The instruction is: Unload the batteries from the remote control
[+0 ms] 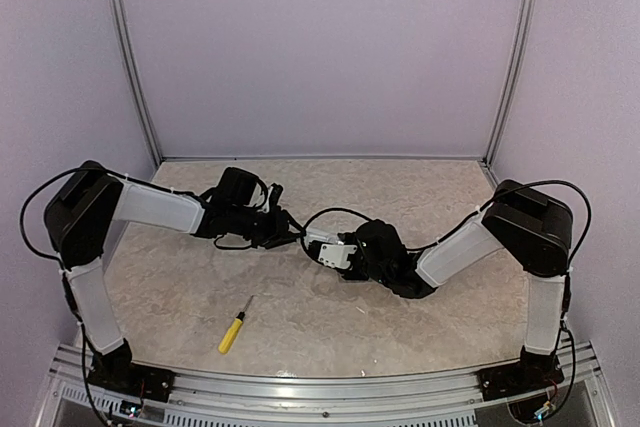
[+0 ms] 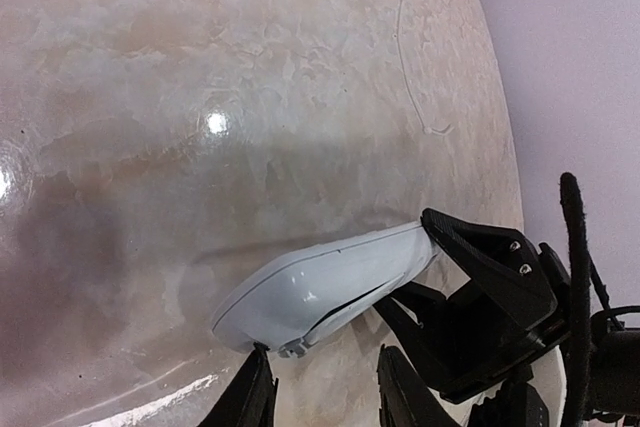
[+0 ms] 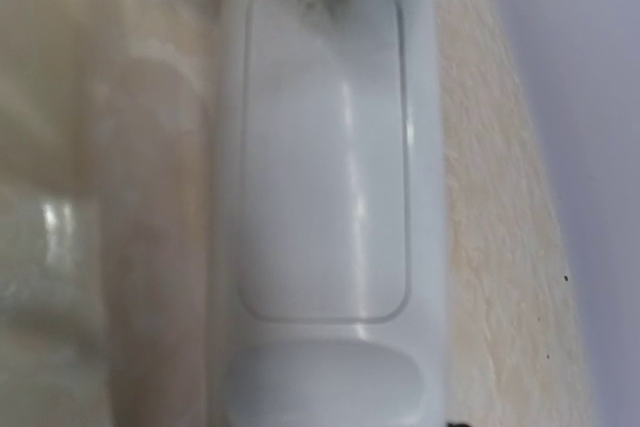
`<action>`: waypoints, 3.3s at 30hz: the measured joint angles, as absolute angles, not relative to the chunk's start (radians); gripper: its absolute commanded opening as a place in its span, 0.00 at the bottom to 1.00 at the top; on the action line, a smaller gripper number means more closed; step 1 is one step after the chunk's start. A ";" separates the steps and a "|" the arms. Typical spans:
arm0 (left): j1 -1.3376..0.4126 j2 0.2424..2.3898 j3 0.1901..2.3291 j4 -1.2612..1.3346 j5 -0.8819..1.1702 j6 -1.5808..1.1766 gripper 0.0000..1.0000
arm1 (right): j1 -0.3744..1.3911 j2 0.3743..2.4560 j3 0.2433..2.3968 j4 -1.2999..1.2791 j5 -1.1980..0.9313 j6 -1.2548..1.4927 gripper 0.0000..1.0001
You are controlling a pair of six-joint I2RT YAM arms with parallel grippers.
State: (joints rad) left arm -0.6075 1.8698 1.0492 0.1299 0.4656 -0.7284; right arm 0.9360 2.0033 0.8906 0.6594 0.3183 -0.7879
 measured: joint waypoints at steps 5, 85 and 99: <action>-0.610 1.876 1.049 0.142 0.482 -0.701 0.35 | 0.936 2.003 0.891 0.656 0.317 -0.788 0.00; -0.607 1.625 0.815 0.562 0.482 -0.769 0.82 | 0.893 1.705 1.079 0.044 -0.011 -0.028 0.00; -0.620 1.585 0.852 0.241 0.375 -0.663 0.76 | 0.910 1.632 1.036 -0.088 -0.091 -0.065 0.02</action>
